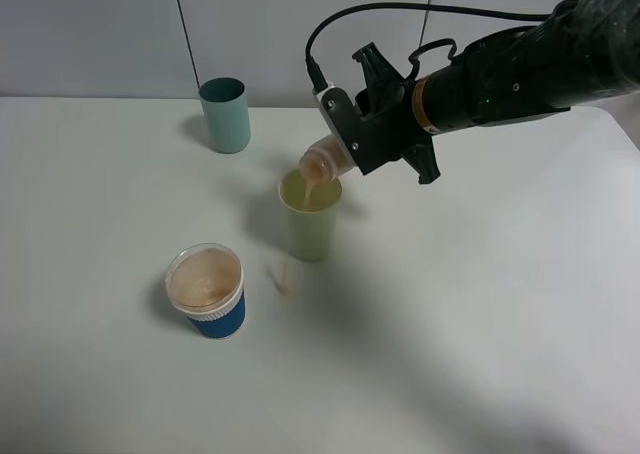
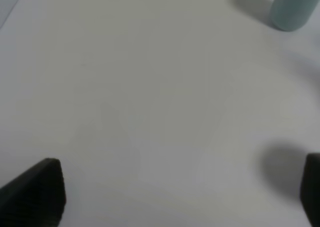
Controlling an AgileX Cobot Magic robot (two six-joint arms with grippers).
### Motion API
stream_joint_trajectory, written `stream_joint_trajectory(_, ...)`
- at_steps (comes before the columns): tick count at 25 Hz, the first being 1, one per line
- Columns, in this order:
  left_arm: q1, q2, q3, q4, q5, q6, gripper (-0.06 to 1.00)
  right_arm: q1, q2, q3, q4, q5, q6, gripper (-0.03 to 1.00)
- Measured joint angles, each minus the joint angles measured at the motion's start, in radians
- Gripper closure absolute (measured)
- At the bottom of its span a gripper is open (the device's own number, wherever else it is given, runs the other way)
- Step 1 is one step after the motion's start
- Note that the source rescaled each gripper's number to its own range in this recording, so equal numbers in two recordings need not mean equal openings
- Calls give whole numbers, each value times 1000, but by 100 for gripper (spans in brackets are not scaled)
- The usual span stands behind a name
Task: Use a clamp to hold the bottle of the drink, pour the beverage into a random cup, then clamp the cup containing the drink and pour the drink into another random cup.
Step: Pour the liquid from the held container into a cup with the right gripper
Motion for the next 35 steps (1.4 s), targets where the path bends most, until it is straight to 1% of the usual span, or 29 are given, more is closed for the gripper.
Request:
stream_joint_trajectory(9,0,0,0,0,0,0,-1,6,0,-13,-12,20,3,96)
stream_joint_trajectory(12,0,0,0,0,0,0,-1,6,0,-13,8,20,7,96)
stream_joint_trajectory(22,0,0,0,0,0,0,-1,6,0,-13,14,42,7,96)
stream_joint_trajectory(35,0,0,0,0,0,0,-1,6,0,-13,-13,75,0,96)
